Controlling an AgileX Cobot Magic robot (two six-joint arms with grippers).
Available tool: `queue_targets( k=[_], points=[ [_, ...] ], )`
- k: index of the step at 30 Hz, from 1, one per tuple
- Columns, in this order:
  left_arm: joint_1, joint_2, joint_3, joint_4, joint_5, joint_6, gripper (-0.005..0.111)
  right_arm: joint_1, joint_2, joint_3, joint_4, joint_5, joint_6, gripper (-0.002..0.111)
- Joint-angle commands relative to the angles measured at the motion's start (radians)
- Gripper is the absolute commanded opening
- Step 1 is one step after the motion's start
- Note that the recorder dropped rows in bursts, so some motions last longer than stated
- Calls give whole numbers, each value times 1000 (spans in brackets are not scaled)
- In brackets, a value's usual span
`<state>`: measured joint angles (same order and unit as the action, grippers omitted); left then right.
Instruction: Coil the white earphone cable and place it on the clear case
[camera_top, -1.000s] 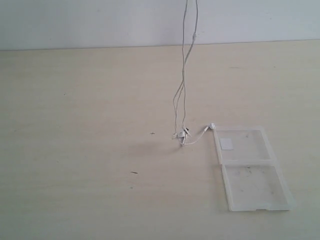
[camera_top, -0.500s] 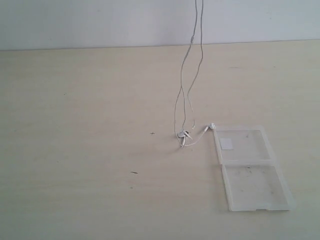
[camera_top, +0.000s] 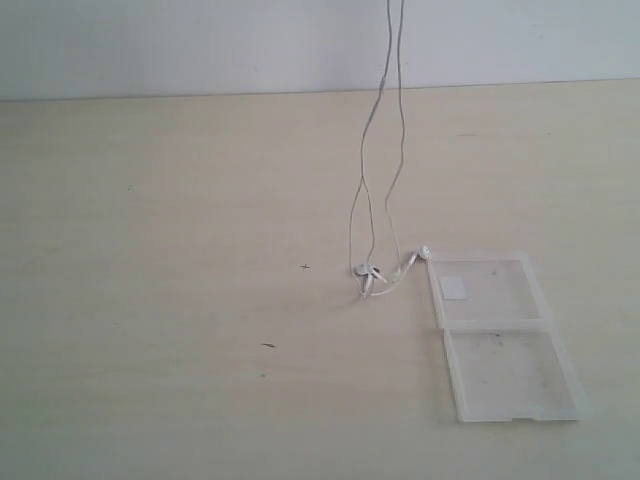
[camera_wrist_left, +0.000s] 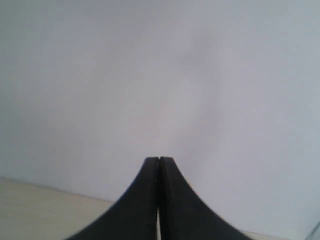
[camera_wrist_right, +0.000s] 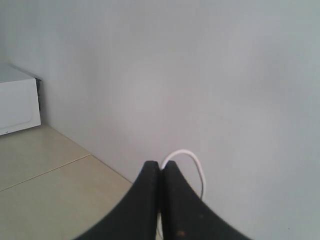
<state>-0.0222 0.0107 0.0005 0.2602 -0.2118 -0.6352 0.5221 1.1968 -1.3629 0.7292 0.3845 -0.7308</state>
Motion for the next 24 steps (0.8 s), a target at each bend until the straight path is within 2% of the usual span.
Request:
queue_targets(
  k=[1, 3, 5, 7, 8, 9, 10, 12, 15, 18, 20, 24],
  points=[
    [1, 116, 0, 351, -319, -301, 0, 1, 6, 3, -4, 8, -3, 0],
    [1, 259, 0, 405, -479, -307, 0, 1, 4, 3, -4, 8, 1, 0],
    [1, 370, -5, 407, -486, -280, 2, 1, 4, 3, -6, 8, 9, 0],
    [1, 476, -29, 433, -523, -245, 8, 1, 4, 3, -6, 10, 19, 0],
    [1, 646, -76, 499, -696, -138, 25, 1, 4, 3, -6, 10, 19, 0],
    [1, 834, -148, 542, -850, -99, 38, 1, 4, 3, -6, 12, 19, 0],
    [1, 1007, -244, 595, -910, -36, 49, 1, 4, 3, -6, 18, 19, 0],
    [-4, 1167, -340, 620, -918, -16, 54, 1, 4, 3, -6, 27, 19, 0],
    [-52, 1325, -425, 620, -935, -3, 57, 1, 4, 3, -6, 31, 19, 0],
    [-167, 1534, -542, 612, -935, 100, 68, 1, 4, 3, -6, 31, 19, 0],
    [-216, 1622, -609, 612, -935, 182, 72, 1, 4, 3, -13, 34, 19, 0],
    [-257, 1719, -693, 608, -935, 181, 72, 1, 4, 3, -13, 43, 19, 0]
  ],
)
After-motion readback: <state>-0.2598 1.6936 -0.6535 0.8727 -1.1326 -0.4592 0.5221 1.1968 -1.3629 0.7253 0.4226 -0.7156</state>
